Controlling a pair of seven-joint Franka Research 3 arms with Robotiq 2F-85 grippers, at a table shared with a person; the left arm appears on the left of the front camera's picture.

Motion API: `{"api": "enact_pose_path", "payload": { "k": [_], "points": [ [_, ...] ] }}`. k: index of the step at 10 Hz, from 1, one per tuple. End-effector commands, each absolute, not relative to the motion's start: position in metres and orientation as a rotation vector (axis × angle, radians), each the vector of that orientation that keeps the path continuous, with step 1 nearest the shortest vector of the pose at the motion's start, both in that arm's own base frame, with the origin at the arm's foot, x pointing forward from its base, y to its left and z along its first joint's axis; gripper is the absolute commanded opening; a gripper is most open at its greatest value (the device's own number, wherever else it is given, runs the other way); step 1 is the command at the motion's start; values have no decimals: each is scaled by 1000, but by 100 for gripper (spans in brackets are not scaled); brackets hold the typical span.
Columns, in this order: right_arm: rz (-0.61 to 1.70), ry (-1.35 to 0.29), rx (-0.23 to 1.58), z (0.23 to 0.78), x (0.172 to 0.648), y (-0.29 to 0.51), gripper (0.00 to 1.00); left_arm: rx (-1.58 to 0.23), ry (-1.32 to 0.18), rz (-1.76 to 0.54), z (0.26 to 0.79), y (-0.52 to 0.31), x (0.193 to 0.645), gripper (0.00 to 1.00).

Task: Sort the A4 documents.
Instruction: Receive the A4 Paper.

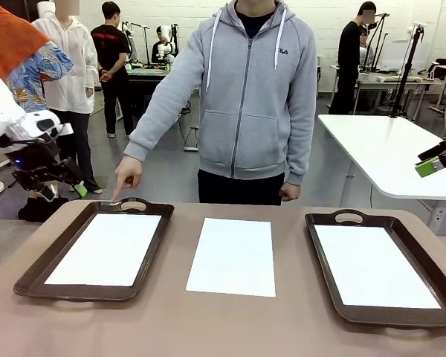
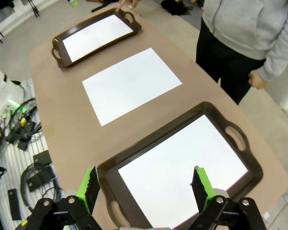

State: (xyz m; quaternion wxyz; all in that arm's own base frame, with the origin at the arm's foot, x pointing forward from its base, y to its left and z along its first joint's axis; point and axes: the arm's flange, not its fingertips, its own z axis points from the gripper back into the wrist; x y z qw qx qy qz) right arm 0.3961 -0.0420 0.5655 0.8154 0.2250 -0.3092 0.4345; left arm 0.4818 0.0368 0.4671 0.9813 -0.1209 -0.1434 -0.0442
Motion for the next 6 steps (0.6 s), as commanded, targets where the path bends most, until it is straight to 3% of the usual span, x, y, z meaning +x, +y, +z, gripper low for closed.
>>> {"api": "enact_pose_path", "payload": {
  "k": [1,6],
  "points": [
    [928,-659,484,565,396,-41,100,-264,-391,-160,474,35,458,100],
    [928,-659,484,565,396,-41,100,-324,-625,-529,538,42,407,100]
  ]
}}
